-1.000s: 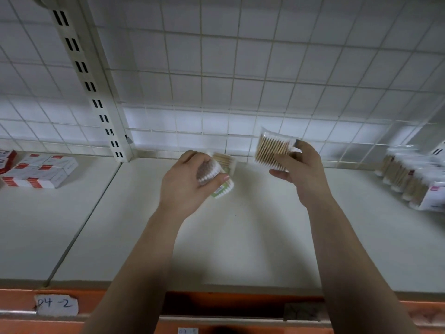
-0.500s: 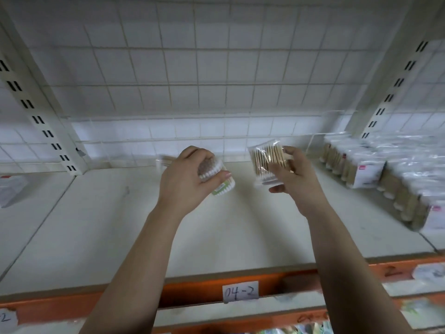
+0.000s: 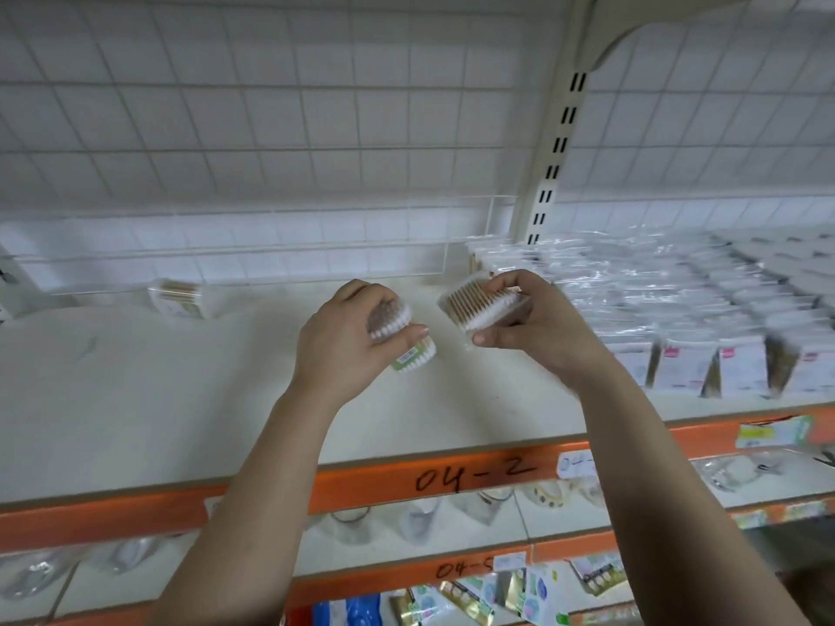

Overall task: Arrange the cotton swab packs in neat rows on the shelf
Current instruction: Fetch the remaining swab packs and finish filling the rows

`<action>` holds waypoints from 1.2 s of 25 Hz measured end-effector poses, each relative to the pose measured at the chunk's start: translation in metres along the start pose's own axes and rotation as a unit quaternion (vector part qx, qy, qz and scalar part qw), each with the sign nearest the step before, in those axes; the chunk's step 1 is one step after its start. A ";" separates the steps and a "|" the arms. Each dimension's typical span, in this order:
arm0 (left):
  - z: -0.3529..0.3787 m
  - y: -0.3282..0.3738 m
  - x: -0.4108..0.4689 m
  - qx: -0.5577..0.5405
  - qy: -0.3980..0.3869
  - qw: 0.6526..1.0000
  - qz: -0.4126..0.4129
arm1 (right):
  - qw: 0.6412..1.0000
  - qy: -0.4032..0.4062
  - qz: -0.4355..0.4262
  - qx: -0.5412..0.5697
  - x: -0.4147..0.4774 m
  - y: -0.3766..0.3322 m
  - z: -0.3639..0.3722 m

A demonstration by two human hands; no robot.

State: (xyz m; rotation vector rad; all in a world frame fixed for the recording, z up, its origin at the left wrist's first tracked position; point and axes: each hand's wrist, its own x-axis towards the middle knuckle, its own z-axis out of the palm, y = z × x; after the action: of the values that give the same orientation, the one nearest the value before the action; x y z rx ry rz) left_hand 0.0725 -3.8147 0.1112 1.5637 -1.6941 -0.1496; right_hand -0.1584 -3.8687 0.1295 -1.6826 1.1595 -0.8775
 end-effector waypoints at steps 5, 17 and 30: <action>0.020 0.029 -0.014 0.005 0.018 1.000 -0.016 | 0.997 0.016 -0.048 -0.065 -0.006 0.005 -0.031; 0.018 0.026 -0.011 0.069 -0.005 0.997 -0.034 | 0.958 0.047 -0.114 -0.260 0.023 0.005 -0.057; 0.022 0.003 0.000 0.009 -0.024 0.999 -0.037 | 0.888 0.029 -0.099 -0.448 0.054 0.017 -0.055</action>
State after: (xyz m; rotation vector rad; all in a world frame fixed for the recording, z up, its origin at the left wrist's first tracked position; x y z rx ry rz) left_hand 0.0563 -3.8231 0.0982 1.6491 -1.6794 -0.2101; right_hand -0.1962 -3.9372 0.1363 -2.5630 1.5893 -0.5149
